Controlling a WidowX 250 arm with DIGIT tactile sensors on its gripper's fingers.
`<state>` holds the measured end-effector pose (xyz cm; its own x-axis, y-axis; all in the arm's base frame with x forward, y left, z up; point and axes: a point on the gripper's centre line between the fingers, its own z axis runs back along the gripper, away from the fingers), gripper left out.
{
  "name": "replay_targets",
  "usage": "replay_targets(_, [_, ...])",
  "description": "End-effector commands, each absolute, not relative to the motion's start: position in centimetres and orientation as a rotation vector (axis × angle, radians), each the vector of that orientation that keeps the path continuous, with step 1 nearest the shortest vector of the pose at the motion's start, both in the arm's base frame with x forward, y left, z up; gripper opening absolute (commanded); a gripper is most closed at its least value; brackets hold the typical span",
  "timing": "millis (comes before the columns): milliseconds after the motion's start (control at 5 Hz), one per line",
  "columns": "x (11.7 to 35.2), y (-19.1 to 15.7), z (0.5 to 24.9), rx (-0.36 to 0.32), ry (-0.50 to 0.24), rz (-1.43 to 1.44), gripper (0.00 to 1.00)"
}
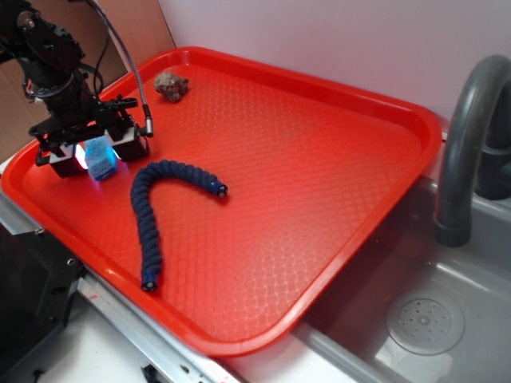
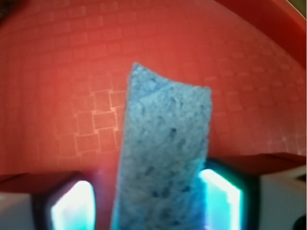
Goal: Grab the blue sponge.
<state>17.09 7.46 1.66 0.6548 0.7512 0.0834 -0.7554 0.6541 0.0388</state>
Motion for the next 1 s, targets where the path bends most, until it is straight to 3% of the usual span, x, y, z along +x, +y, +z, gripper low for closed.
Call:
replay_targets(0, [18.0, 5.1, 9.3, 0.160, 0.037, 0.373, 0.00])
replay_targets(400, [21.2, -0.4, 14.9, 0.098, 0.076, -0.012, 0.00])
replay_targets(600, [21.5, -1.7, 17.8, 0.073, 0.024, -0.090, 0.00])
replay_targets(800, [21.2, -2.4, 18.7, 0.083, 0.009, -0.179, 0.00])
